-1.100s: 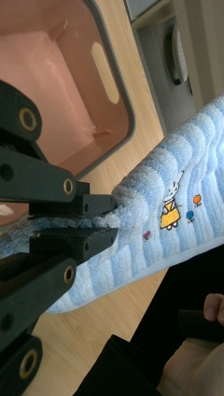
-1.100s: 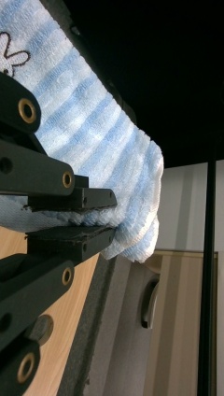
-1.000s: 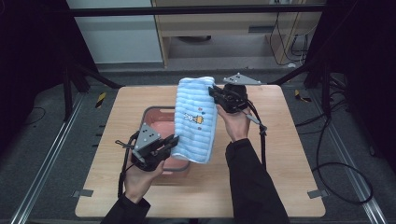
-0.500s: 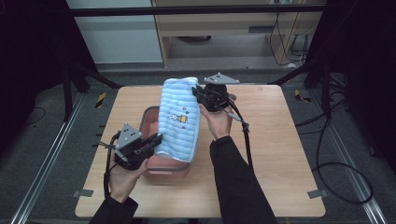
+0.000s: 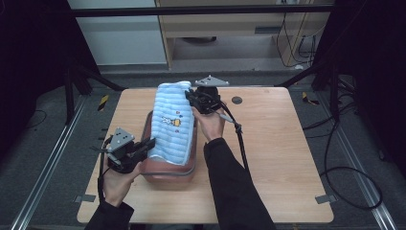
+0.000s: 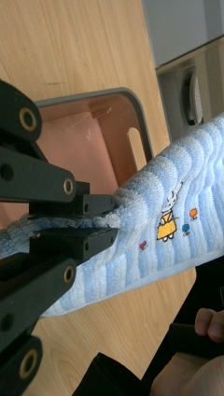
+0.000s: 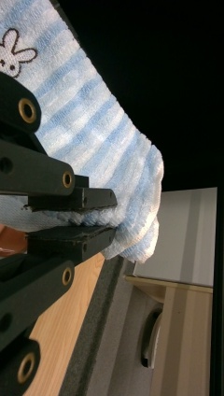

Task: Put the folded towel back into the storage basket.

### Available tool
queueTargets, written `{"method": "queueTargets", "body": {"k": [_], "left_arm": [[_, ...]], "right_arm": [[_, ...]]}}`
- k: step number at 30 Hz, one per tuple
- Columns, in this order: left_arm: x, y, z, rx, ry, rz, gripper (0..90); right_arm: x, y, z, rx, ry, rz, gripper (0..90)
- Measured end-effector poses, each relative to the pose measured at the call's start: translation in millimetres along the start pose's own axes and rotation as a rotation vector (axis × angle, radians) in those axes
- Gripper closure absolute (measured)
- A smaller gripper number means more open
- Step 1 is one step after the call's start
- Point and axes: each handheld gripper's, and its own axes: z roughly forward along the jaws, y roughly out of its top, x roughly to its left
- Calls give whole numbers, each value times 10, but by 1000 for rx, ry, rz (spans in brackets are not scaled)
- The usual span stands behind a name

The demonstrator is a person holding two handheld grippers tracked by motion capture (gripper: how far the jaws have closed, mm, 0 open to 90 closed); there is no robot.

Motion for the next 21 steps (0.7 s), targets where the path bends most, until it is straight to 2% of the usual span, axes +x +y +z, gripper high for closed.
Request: {"method": "queueTargets", "body": {"k": [7,12,21], "left_arm": [[78,-80,93,25,13,-12,838],[100,-134,161,41,21,7,838],[69,-211,246,92,12,3,838]], "right_arm": [[19,-66,132,18,2,-8,814],[11,-120,200,37,-1,-18,814],[-14,-290,306,76,-4,-12,814]]}}
